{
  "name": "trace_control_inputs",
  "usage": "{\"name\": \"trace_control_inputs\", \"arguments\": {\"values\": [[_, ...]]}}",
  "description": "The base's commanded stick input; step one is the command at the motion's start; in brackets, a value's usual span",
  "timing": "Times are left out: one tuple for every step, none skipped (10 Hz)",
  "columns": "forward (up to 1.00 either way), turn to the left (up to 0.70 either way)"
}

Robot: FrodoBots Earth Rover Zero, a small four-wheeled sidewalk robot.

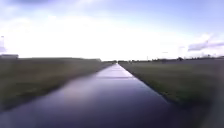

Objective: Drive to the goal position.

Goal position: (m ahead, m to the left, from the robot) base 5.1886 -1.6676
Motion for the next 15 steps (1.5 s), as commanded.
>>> {"name": "trace_control_inputs", "arguments": {"values": [[0.45, 0.0], [0.45, 0.0], [0.45, 0.0], [0.45, 0.0], [0.45, 0.0], [0.45, 0.0], [0.45, 0.0], [0.45, 0.0], [0.45, 0.0], [0.45, 0.0], [0.45, 0.0], [0.45, 0.0], [0.45, 0.0], [0.45, 0.0], [0.45, 0.0]]}}
